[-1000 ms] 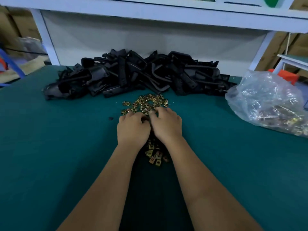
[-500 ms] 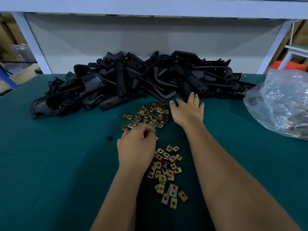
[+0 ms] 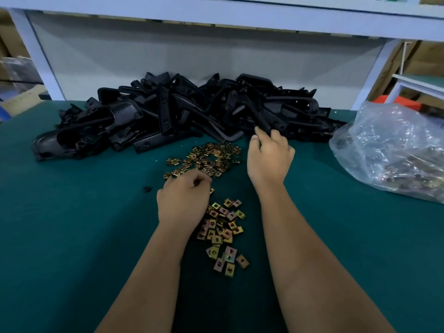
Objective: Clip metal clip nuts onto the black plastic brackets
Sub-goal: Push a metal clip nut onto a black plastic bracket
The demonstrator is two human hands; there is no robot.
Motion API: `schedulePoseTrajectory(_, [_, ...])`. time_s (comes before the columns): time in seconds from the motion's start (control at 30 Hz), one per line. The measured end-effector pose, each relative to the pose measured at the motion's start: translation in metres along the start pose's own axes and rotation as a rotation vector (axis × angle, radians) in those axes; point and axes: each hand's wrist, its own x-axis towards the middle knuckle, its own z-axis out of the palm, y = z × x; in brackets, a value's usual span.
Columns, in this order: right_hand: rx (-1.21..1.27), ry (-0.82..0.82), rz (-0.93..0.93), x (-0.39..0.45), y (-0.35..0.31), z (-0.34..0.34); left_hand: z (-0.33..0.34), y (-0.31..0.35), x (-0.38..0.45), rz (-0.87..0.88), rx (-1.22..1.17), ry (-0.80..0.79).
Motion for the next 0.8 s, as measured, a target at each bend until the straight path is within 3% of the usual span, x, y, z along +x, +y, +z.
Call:
schedulePoseTrajectory(0.07, [0.195,0.044,0.113,-0.016,0.0,-0.012,0.0,0.001,-0.001,-0.005,-0.016,-0.004])
schedulePoseTrajectory(0.23, [0.985,0.084,0.554,-0.052,-0.003,-0.049,-0.001,0.0,-0.007,0.018,-0.18,0.027])
schedulePoseTrajectory(0.33, [1.155,0.065,0.653,-0.067,-0.004,-0.068,-0.003,0.001,-0.013,0.057,-0.405,0.103])
schedulePoseTrajectory(0.43, [1.26,0.025,0.662,-0.074,-0.007,-0.079,-0.008,0.002,-0.02,0.061,-0.528,0.136])
schedulePoseTrajectory(0.6, [1.381,-0.203,0.59,-0.077,-0.015,-0.075,-0.013,0.005,-0.023,0.067,-0.711,0.099])
schedulePoseTrajectory(0.8, [1.177,-0.431,0.345,-0.08,-0.025,-0.063,-0.008,0.007,-0.012,0.032,-0.928,-0.024])
